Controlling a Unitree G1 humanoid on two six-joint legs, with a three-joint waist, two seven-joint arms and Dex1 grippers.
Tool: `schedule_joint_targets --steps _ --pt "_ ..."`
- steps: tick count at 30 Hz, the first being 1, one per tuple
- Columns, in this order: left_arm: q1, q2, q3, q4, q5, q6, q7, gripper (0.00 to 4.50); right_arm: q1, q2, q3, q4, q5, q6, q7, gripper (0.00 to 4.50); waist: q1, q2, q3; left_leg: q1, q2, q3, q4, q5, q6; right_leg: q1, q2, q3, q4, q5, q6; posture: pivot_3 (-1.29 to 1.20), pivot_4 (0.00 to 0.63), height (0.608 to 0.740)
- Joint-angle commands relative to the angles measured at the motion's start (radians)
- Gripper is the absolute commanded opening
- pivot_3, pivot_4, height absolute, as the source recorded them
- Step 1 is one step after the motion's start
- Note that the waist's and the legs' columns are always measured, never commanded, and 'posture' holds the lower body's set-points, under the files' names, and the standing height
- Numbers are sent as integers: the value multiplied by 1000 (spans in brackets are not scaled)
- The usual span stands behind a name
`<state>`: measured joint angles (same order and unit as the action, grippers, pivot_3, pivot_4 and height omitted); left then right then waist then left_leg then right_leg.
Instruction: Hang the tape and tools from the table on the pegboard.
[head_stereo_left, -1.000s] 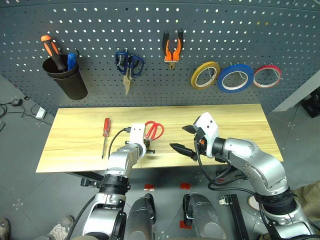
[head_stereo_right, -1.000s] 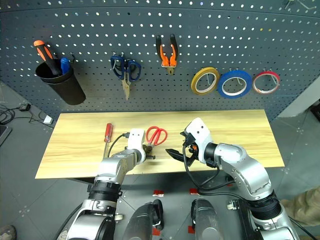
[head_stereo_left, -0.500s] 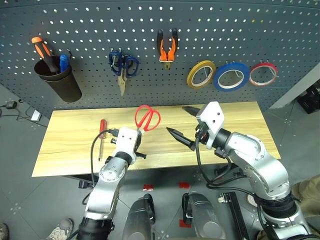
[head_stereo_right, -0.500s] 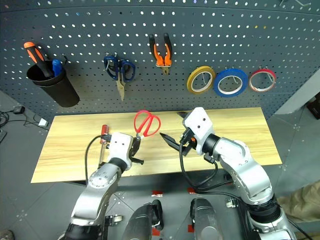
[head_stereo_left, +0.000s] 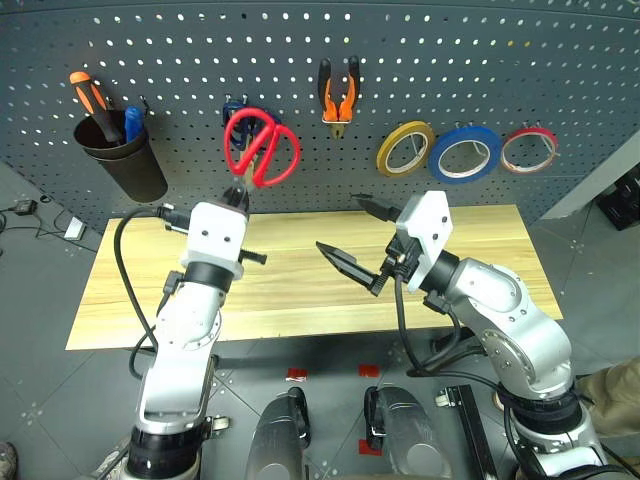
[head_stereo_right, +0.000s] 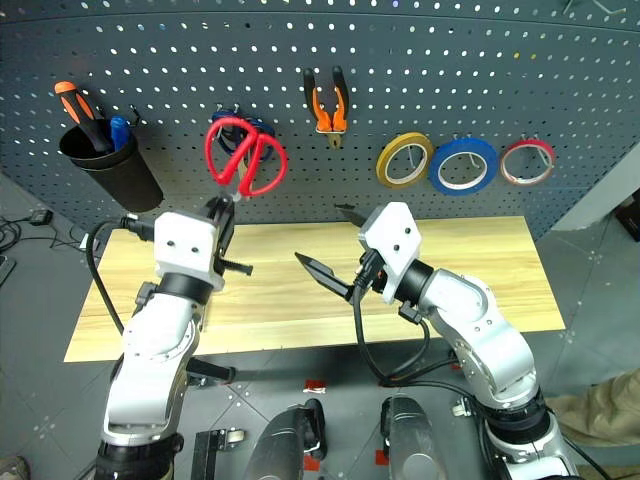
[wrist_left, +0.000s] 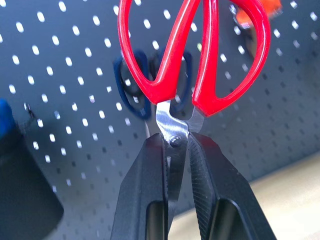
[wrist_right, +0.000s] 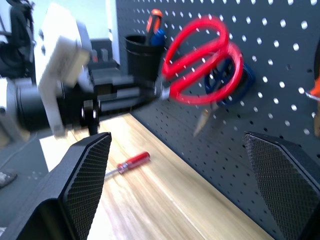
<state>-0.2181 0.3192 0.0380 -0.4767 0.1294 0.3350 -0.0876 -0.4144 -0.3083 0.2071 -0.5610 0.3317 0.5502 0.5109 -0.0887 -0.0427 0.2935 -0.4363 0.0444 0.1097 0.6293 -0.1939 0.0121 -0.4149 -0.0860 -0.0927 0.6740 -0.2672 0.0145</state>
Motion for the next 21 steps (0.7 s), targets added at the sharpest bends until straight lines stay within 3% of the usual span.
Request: schedule_joint_targets --steps 1,18,21 --pt "-74 1 41 54 -14 -33 5 320 -18 13 -10 -14 -5 -23 -14 4500 0 0 0 0 0 0 0 0 0 0 0 0 0 0 0 -258 242 740" --pt "-98 -30 52 198 -52 11 -20 320 -47 33 -4 19 -18 -35 -31 4500 -12 0 0 1 0 0 1 1 -2 0 0 0 2 0 0 -269 250 740" --pt "-119 -30 52 235 -61 32 -29 1310 -54 42 4 25 -20 -37 -30 4500 -11 0 0 1 0 0 1 1 -2 0 0 0 3 0 0 -268 251 740"
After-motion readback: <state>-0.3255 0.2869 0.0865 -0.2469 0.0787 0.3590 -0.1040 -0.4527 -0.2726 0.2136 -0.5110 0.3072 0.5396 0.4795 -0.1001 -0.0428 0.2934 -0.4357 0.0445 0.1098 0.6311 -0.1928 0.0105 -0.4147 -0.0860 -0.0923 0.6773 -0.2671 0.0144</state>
